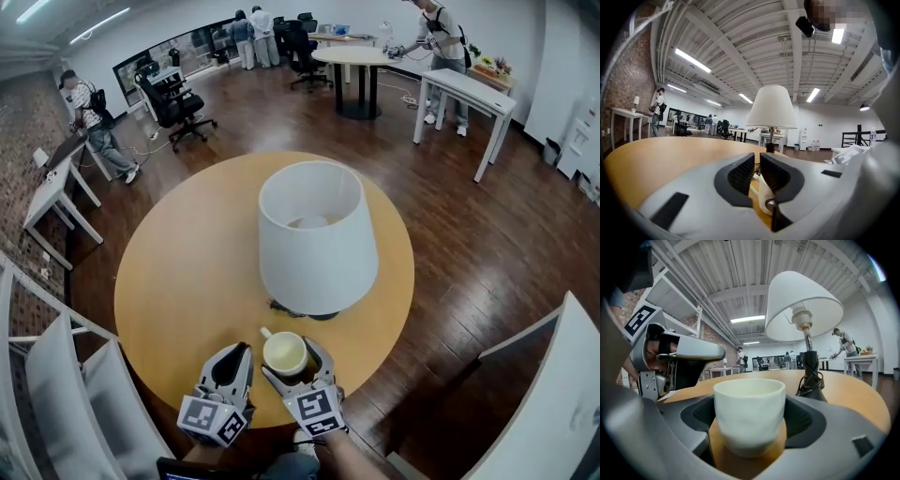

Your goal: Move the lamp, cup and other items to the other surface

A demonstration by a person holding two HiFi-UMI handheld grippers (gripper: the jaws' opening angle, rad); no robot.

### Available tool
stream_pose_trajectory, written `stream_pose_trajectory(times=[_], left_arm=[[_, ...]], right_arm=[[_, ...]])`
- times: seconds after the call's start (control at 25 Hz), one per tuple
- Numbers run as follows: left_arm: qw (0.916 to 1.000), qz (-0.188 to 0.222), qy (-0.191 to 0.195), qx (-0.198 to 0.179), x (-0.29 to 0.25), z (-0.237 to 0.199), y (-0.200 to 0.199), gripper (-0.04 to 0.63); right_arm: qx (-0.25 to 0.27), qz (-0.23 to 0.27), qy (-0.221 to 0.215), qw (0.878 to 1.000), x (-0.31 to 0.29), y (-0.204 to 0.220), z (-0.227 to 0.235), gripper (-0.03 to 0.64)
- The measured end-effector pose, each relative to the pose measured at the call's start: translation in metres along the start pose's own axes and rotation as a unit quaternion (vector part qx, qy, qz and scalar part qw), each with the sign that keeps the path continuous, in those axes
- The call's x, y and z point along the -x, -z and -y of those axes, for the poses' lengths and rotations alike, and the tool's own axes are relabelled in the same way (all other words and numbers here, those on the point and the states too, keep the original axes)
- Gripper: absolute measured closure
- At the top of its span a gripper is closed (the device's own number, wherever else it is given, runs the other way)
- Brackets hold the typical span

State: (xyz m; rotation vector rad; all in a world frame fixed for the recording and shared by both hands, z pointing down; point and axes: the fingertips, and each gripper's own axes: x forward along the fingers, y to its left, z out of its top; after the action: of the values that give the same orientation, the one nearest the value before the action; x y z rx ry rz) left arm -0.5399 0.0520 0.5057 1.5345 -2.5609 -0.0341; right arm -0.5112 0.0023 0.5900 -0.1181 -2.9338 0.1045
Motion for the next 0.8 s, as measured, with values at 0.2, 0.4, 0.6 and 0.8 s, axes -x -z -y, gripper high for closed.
stream_pose_trajectory(times=[0.2, 0.4, 0.6, 0.8], left_arm=[[1.0000, 0.001, 0.006, -0.001, 0.005, 0.015, -0.006, 0.548], [0.9999, 0.006, 0.007, -0.011, 0.014, 0.030, -0.014, 0.548], [0.9999, 0.008, 0.007, -0.012, 0.026, 0.042, -0.027, 0.548], [0.9989, 0.016, 0.044, -0.010, 0.023, 0.082, -0.041, 0.571]], right_arm=[[-0.006, -0.025, -0.009, 1.000, -0.002, 0.004, -0.002, 0.156], [-0.007, -0.014, -0.005, 1.000, 0.016, 0.001, 0.002, 0.156], [-0.015, 0.014, 0.005, 1.000, 0.040, -0.031, 0.007, 0.156], [-0.033, 0.060, 0.032, 0.997, 0.095, -0.075, 0.021, 0.193]])
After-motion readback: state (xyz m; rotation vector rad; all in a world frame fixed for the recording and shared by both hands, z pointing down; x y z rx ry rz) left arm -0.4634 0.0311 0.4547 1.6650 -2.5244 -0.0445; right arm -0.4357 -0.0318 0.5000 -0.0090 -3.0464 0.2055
